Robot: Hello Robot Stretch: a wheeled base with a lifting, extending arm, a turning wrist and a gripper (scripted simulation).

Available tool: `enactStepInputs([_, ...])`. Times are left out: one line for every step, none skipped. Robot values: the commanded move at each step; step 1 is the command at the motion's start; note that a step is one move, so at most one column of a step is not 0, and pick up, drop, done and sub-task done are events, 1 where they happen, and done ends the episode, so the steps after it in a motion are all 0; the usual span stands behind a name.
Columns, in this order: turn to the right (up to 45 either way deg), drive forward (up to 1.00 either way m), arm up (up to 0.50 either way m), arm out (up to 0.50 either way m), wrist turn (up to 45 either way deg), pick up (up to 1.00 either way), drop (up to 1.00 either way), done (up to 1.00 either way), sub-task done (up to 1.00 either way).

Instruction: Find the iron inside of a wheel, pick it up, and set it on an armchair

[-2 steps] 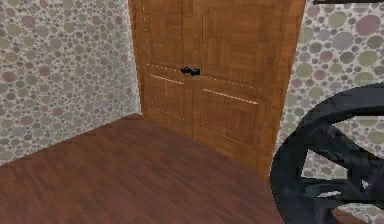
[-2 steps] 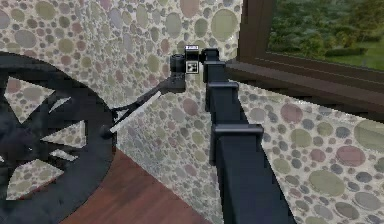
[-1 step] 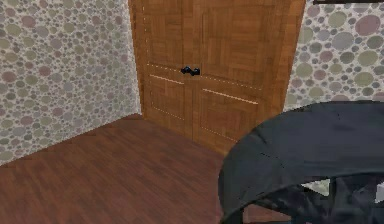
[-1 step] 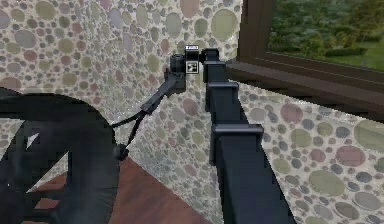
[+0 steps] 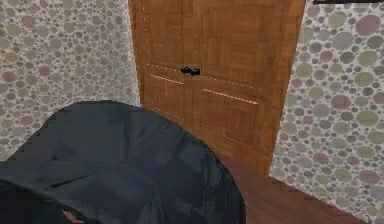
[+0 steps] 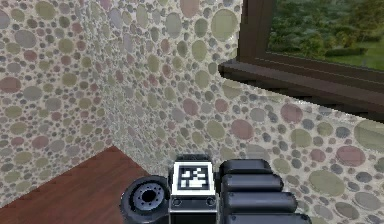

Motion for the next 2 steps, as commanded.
enactStepInputs([-45.0, 0.0, 0.0, 0.0, 0.0, 0.0, 0.0, 0.0, 0.0])
enactStepInputs([-3.0, 0.0, 0.0, 0.0, 0.0, 0.0, 0.0, 0.0, 0.0])
